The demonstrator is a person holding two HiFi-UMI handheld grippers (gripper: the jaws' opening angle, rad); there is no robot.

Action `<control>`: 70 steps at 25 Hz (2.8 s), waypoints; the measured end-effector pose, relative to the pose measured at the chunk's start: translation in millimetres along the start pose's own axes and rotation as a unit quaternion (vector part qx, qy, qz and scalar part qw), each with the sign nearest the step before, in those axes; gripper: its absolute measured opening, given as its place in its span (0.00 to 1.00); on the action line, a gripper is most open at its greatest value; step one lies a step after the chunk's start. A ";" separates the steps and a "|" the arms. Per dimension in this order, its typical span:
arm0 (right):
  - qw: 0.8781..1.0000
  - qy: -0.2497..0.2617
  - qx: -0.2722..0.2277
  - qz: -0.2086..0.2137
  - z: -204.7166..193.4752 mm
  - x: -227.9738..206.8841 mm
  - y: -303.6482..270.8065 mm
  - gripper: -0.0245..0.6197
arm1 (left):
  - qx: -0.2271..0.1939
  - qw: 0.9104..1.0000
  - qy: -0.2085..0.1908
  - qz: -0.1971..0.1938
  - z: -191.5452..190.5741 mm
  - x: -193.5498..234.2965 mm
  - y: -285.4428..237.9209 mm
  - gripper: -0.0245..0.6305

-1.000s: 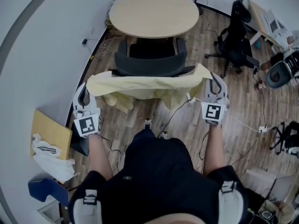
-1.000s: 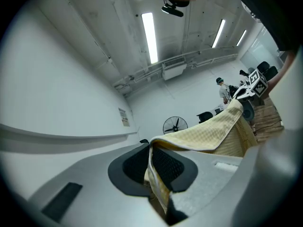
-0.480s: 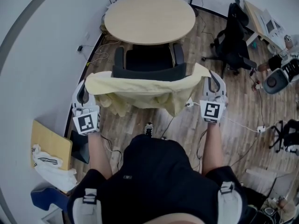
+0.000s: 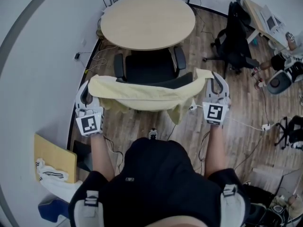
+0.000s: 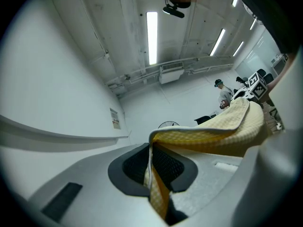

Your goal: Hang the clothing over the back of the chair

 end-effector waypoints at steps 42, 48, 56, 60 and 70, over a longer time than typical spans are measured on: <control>0.995 -0.041 0.091 -0.006 -49.0 49.1 -32.0 0.05 | 0.064 0.990 0.046 -0.113 -99.1 -26.1 -67.0 0.07; 0.996 -0.005 0.090 0.007 -51.1 61.3 -25.2 0.05 | 0.079 0.987 0.074 -0.119 -105.6 -35.3 -43.1 0.07; 0.994 0.006 0.104 0.024 -58.2 66.7 -7.8 0.15 | 0.094 0.989 0.082 -0.084 -102.3 -26.3 -8.3 0.14; 0.994 -0.001 0.108 0.035 -64.7 66.6 7.5 0.15 | 0.099 0.989 0.086 -0.072 -94.6 -27.4 13.5 0.14; 0.993 -0.017 0.092 0.069 -64.2 75.0 48.8 0.04 | 0.099 0.989 0.088 -0.065 -70.5 -46.9 67.0 0.12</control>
Point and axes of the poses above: the fingertips, and each gripper's own axes: y backward along the fingers, x to its left, z out of its top, the point moved 7 cm from there along y, backward along the fingers, and after that the axes turned 4 degrees about z, right-handed, at the moved point
